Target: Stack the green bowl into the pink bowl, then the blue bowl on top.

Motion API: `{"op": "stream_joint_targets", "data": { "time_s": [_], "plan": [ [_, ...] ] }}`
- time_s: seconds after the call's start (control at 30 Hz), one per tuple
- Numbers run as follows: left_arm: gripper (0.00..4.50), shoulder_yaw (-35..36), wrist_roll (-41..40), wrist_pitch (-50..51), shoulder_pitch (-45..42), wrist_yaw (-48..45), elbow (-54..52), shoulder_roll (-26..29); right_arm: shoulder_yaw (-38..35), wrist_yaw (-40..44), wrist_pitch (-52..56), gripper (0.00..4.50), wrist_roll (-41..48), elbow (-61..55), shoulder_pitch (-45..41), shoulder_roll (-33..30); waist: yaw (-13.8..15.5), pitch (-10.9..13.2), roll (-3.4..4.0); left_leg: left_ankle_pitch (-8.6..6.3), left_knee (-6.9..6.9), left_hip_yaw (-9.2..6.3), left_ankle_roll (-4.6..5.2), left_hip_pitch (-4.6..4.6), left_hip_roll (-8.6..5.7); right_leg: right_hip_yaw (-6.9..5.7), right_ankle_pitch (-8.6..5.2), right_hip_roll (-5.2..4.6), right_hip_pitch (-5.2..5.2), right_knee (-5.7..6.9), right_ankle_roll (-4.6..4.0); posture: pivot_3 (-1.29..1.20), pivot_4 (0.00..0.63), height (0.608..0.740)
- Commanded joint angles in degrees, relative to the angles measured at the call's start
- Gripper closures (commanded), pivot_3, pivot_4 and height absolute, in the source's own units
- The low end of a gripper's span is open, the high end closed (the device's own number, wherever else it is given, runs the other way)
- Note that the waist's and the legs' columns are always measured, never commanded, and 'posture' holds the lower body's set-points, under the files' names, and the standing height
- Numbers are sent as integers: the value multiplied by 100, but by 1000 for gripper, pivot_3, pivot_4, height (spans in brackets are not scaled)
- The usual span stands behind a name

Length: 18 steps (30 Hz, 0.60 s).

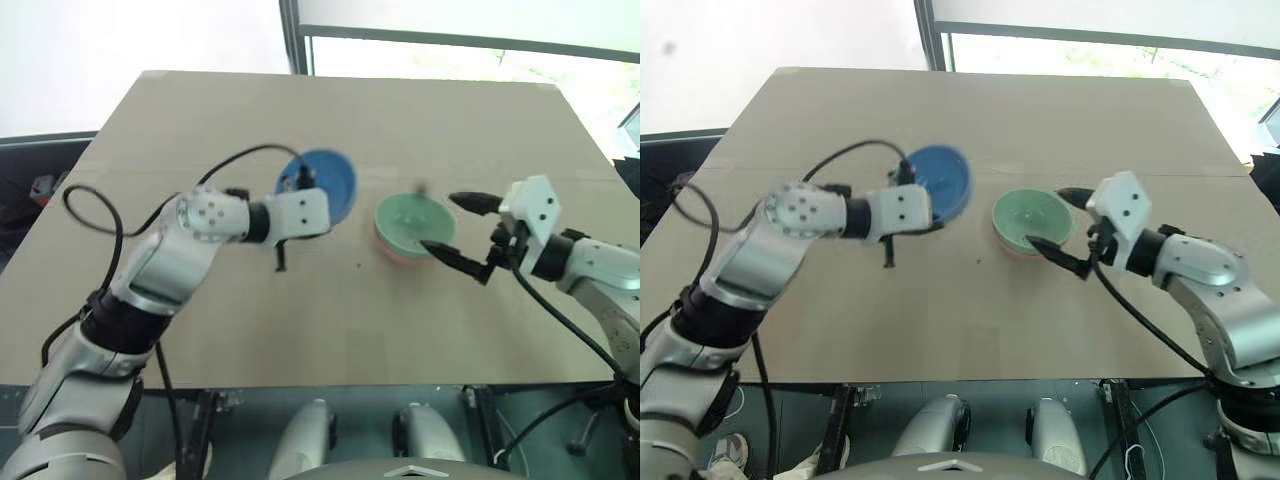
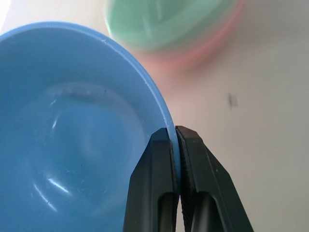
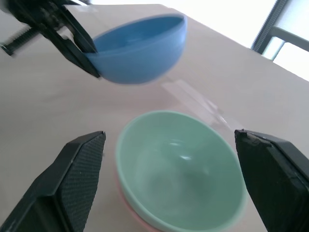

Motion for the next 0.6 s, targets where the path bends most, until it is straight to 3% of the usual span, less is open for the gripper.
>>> {"op": "stream_joint_targets", "data": {
  "time_s": [0.03, 0.27, 0.37, 0.53, 0.57, 0.6],
  "plan": [
    [4470, -5, -368, -282, -363, -384, 108, -353, -886, -258, -61, 0, 582, -401, 219, 214, -22, 1, 4, 0, 0, 0, 0, 3, 0, 0, 0, 0, 3, 0, 0, 0, 150, 740],
    [4470, -620, 98, -1586, -808, -790, 1472, -1010, -1965, 220, -134, 0, 464, -1118, 2192, -308, -33, 0, 4, 1, 3, 7, 0, 11, -8, 1, 0, 11, 11, 2, 1, 0, 150, 740],
    [4470, -786, 411, -2274, -1095, -739, 2261, -1353, -2843, 515, -218, 0, 730, -1308, 3005, -257, -8, 1, 3, -1, 18, 13, 4, 7, -16, 6, 1, 8, 16, 2, 4, 0, 150, 740],
    [4470, -844, 425, -2682, -1381, -1111, 2974, -1695, -3193, 519, -418, 0, 822, -1412, 3424, -194, -44, 1, 1, -1, 50, 23, 10, 9, -15, 17, 11, 9, 26, 0, 23, 0, 150, 740],
    [3770, -843, 429, -2758, -1388, -1192, 3029, -1706, -3167, 471, -447, 0, 842, -1444, 3424, -181, -65, 1, 1, -1, 53, 28, 11, 13, -12, 21, 13, 10, 27, -1, 26, 0, 150, 740],
    [3604, -829, 418, -2822, -1389, -1250, 3073, -1729, -3125, 431, -457, 0, 875, -1467, 3410, -179, -77, 1, 1, -1, 54, 32, 11, 16, -10, 25, 13, 10, 28, -1, 27, 0, 150, 740]
  ]
}}
